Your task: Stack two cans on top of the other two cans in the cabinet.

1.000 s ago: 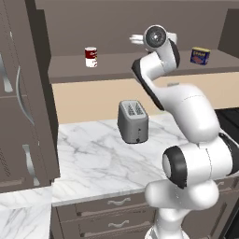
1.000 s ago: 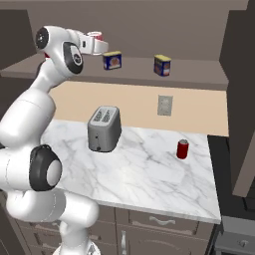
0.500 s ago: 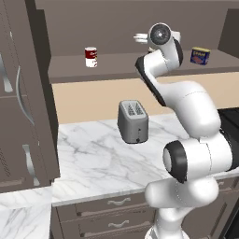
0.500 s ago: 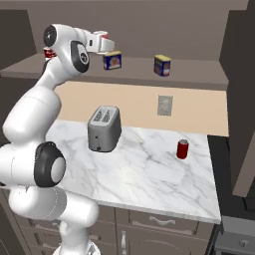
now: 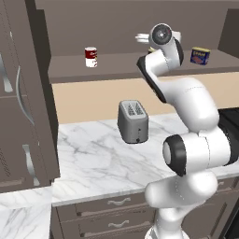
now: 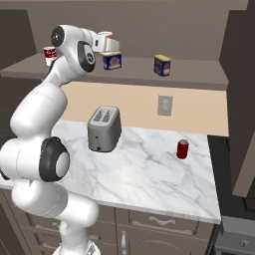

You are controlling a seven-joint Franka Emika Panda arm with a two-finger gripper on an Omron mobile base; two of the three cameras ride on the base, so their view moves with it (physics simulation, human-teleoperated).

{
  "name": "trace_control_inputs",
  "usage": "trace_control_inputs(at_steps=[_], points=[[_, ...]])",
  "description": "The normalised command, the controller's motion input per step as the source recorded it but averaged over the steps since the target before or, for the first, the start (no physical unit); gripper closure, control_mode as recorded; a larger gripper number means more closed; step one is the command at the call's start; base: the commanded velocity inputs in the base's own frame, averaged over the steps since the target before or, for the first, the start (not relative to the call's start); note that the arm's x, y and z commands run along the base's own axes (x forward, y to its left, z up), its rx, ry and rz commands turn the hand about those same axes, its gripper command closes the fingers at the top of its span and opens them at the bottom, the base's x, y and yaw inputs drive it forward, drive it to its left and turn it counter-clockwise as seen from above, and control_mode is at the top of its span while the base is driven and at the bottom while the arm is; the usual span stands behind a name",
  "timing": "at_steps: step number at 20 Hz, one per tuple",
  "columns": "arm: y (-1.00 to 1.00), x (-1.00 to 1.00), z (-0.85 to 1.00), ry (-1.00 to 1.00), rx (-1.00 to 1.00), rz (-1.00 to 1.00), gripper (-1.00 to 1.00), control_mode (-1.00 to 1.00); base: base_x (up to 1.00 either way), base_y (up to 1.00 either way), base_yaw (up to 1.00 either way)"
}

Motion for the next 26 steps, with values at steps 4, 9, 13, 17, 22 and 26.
trace_control_inputs(at_steps=[4, 9, 13, 17, 22, 26], points=[[0.00, 0.12, 0.00, 0.00, 0.00, 0.00, 1.00, -1.00, 0.00, 0.00, 0.00], [0.00, 0.00, -0.07, 0.05, 0.00, 0.00, 1.00, -1.00, 0.00, 0.00, 0.00], [0.00, 0.07, -0.09, 0.00, 0.00, 0.00, 1.00, -1.00, 0.00, 0.00, 0.00], [0.00, 0.10, -0.04, 0.00, -0.02, 0.00, 1.00, -1.00, 0.00, 0.00, 0.00], [-0.03, 0.10, -0.01, 0.00, 0.00, 0.00, 1.00, -1.00, 0.00, 0.00, 0.00], [-0.03, 0.12, 0.00, 0.00, 0.00, 0.00, 1.00, -1.00, 0.00, 0.00, 0.00]])
